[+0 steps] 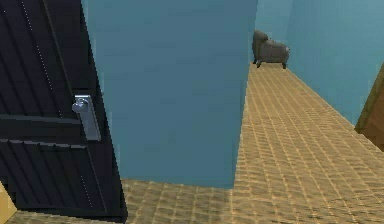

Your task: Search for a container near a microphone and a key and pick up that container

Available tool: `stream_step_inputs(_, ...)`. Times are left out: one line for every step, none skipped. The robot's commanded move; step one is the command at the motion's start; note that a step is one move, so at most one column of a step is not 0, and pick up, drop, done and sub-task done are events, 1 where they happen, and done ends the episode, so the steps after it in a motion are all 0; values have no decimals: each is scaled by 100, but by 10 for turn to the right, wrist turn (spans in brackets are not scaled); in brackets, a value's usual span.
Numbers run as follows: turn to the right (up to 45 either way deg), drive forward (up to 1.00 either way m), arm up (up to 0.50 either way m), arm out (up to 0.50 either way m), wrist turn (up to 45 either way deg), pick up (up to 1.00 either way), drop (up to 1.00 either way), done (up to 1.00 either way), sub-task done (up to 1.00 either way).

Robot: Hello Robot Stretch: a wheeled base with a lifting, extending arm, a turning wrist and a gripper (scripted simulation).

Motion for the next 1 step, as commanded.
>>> stream_step_inputs(0,0,0,0,0,0,0,100,0)
